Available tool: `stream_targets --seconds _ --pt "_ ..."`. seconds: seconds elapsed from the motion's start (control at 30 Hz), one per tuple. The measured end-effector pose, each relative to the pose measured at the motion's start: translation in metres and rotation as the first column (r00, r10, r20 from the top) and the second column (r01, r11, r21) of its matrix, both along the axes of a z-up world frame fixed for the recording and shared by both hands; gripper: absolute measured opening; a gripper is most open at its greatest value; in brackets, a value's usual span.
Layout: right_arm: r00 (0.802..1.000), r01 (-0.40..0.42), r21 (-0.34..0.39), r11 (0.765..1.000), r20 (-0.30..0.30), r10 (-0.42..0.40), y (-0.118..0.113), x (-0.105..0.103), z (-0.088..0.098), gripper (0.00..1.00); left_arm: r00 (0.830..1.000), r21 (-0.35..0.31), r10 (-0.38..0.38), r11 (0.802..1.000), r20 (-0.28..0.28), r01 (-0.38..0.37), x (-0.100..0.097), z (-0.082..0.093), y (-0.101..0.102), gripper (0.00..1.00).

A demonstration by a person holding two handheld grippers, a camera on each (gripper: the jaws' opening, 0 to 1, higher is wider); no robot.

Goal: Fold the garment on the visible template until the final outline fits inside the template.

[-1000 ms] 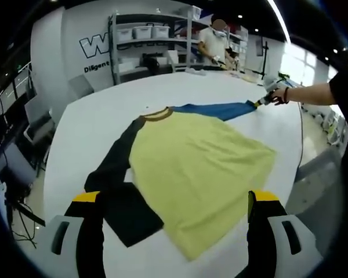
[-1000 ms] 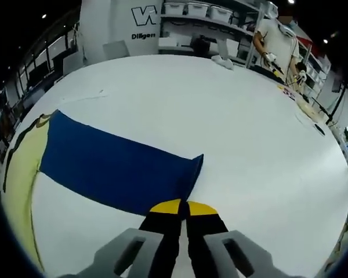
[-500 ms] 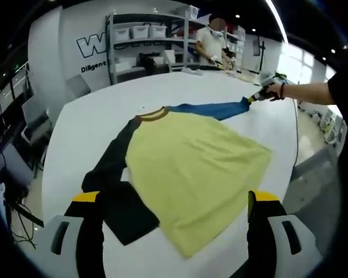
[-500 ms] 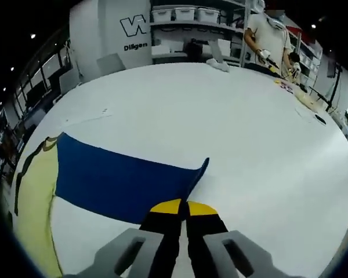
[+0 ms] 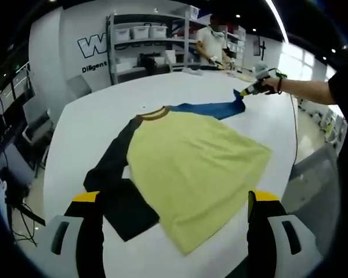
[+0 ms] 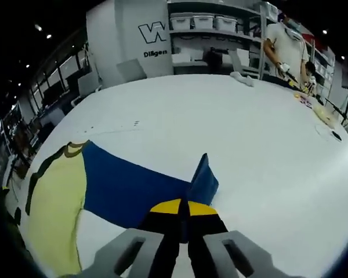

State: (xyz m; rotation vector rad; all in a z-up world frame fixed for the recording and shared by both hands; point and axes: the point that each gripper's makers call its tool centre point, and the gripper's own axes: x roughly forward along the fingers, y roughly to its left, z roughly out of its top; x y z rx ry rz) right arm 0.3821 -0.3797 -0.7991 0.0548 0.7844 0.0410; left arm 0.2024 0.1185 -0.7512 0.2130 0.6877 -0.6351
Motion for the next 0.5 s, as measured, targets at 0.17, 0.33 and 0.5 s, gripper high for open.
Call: stream_targets --seconds 0.17,0.33,0.5 --pt "0.998 -0.055 0.019 0.998 0.013 0.055 0.033 0.008 0.011 0.0 1.0 -0.003 -0.01 1.0 0.003 0.01 -0.003 0.002 -0.002 0.99" --pt "0.993 -0.114 0.051 0.992 0.04 0.112 0.065 0.02 0.021 0.0 1.0 0.005 -0.021 1.0 0.001 0.021 -0.007 0.004 0.001 0.99" --pt "0.987 -0.157 0.053 0.986 0.033 0.156 0.096 0.022 0.029 0.0 1.0 -0.018 -0.026 1.0 -0.018 0.025 -0.013 0.005 -0.004 0.99"
